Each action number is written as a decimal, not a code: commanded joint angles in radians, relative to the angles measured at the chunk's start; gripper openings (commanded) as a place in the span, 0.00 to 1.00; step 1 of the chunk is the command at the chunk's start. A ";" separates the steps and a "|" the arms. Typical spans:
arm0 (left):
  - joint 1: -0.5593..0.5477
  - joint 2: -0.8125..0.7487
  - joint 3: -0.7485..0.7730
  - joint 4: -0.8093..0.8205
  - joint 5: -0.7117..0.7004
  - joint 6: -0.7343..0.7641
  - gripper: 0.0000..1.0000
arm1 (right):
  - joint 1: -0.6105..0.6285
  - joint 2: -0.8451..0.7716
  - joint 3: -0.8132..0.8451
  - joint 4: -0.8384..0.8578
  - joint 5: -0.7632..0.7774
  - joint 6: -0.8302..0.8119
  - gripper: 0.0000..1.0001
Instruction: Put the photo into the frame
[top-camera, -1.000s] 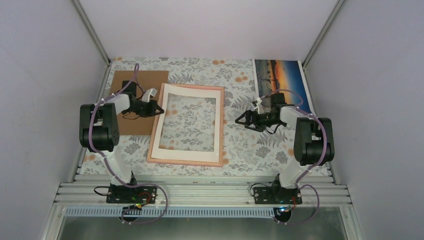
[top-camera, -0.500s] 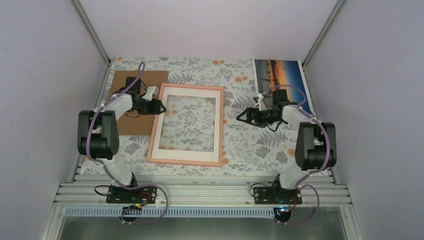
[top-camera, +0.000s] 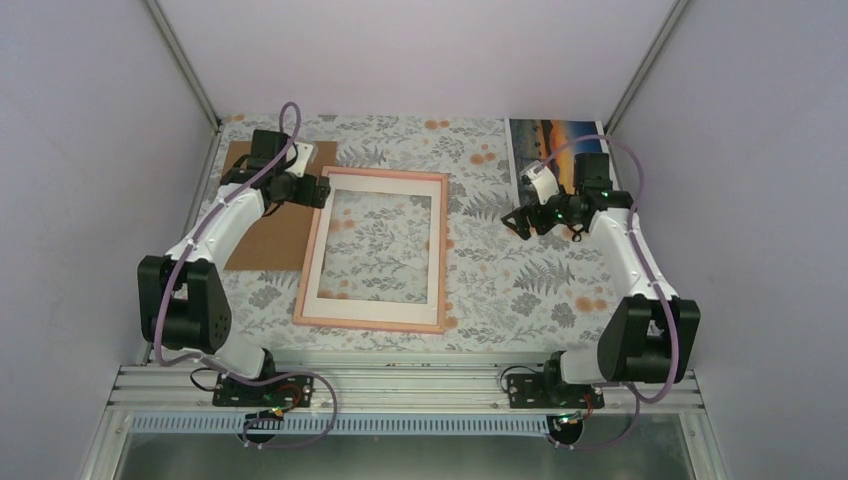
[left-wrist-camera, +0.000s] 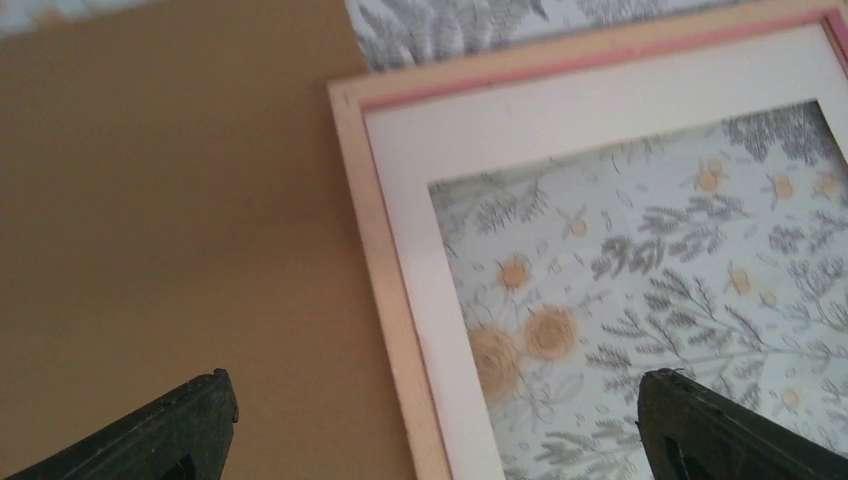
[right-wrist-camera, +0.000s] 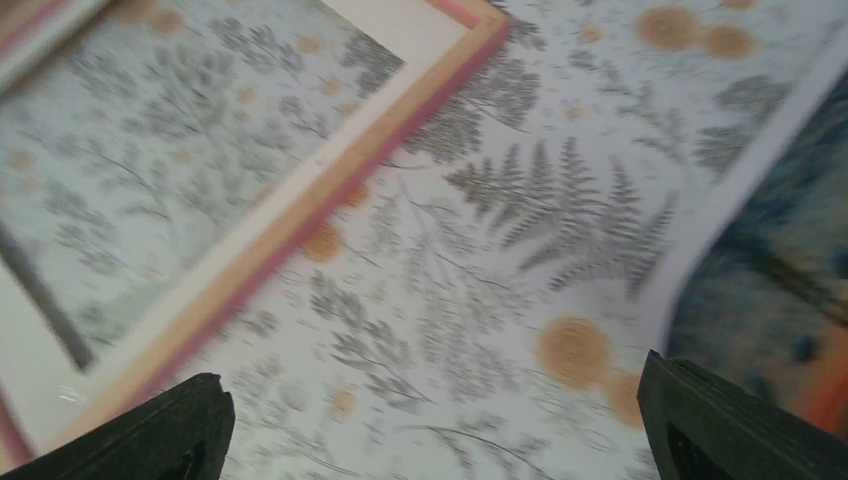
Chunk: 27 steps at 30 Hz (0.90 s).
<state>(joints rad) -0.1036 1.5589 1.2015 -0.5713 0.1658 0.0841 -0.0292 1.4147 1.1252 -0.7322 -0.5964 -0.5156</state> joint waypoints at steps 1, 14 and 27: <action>-0.020 -0.066 0.076 0.033 -0.138 0.070 1.00 | -0.026 -0.060 -0.016 0.005 0.205 -0.267 1.00; -0.020 -0.056 0.192 0.022 -0.014 0.066 1.00 | -0.032 0.065 -0.208 0.438 0.522 -0.574 1.00; -0.014 -0.114 0.179 0.010 0.096 0.138 1.00 | -0.028 0.423 -0.139 0.748 0.611 -0.719 0.68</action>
<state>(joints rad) -0.1196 1.4952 1.3602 -0.5587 0.1829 0.1822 -0.0540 1.7584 0.9276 -0.0711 -0.0368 -1.1839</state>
